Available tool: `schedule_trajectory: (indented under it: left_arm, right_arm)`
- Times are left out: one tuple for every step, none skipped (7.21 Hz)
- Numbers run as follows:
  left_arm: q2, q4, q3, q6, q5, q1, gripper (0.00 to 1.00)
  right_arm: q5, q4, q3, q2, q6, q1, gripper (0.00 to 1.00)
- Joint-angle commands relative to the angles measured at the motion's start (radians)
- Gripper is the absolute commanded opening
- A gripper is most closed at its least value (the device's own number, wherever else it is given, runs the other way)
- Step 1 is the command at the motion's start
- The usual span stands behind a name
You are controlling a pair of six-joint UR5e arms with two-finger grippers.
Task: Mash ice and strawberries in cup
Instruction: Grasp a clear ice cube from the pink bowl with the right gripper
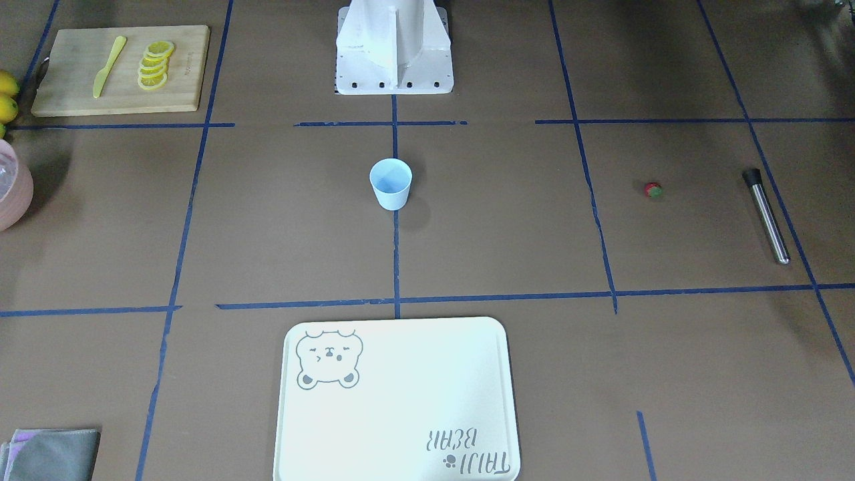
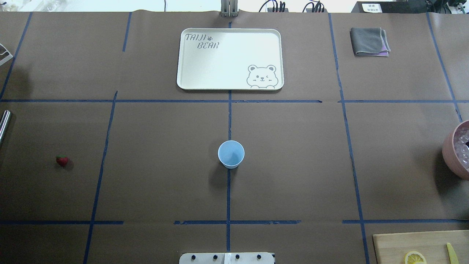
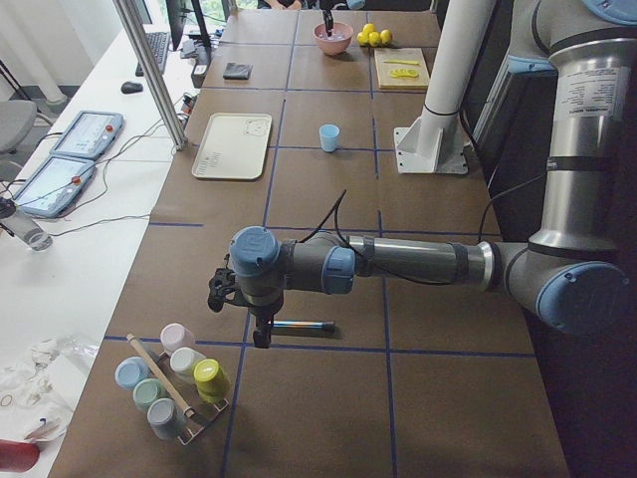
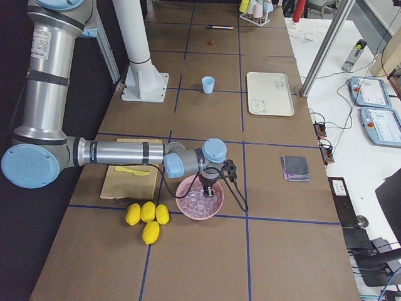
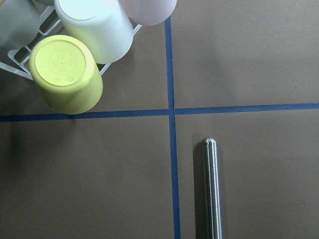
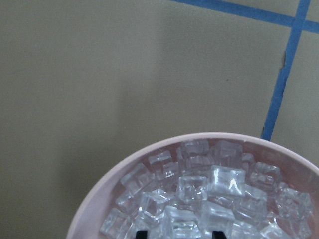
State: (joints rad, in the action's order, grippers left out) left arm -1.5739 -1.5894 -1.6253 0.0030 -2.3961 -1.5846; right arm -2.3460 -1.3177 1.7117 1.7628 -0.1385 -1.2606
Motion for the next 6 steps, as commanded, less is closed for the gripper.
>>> schedule_trajectory:
  left_arm:
    - [0.0,0.0,-0.001,0.0,-0.002,0.0,1.0]
    - [0.0,0.0,-0.001,0.0,-0.003,0.0,1.0]
    - [0.0,0.0,-0.001,-0.001,-0.005,0.0,1.0]
    - [0.0,0.0,0.001,-0.002,-0.005,0.0,1.0]
    - [0.0,0.0,0.001,-0.002,-0.005,0.0,1.0]
    - [0.0,0.0,-0.001,-0.002,-0.005,0.0,1.0]
  right_arm:
    - [0.001,0.0,-0.001,0.006,0.0,0.001,0.53]
    - [0.001,0.0,-0.003,0.007,0.0,0.001,0.53]
    - [0.001,0.0,-0.003,0.009,0.0,0.001,0.53]
    - [0.001,0.0,-0.006,0.009,0.0,0.001,0.53]
    - [0.001,-0.001,-0.007,0.009,0.0,0.006,0.53]
    - [0.001,-0.002,-0.012,0.009,0.0,0.01,0.53]
